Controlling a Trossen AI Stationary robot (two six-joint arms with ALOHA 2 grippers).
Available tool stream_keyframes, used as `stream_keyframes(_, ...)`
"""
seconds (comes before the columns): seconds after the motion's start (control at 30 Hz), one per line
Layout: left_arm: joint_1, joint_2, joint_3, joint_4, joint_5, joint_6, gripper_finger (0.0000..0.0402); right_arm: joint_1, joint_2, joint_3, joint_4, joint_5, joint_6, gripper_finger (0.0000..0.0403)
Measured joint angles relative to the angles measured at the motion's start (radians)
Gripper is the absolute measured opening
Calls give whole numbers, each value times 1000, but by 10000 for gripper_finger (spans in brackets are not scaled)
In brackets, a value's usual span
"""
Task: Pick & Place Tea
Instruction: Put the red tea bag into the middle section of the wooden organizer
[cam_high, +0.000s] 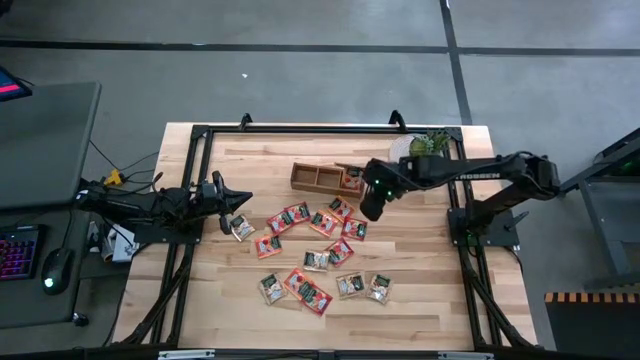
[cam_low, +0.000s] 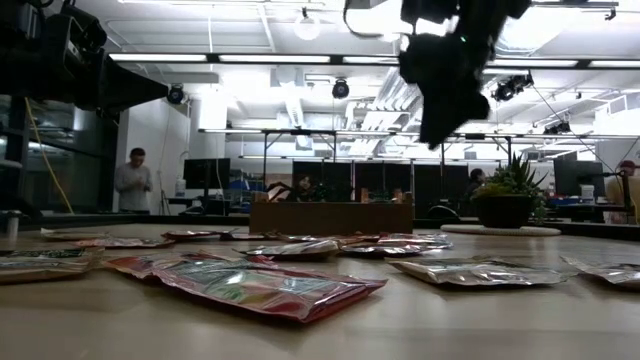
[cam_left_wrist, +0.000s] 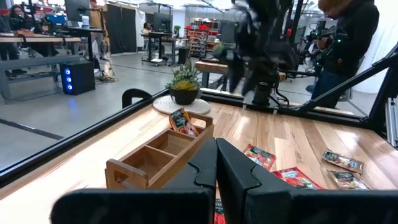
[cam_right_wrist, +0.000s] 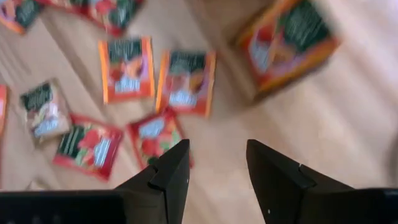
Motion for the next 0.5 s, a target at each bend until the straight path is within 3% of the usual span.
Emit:
stream_keyframes(0.17,0,0,0,0,0,0,0,20,0,-121,100,-134,117,154)
stream_keyframes(0.5,0,0,0,0,0,0,0,45,0,-343,411,-177,323,193)
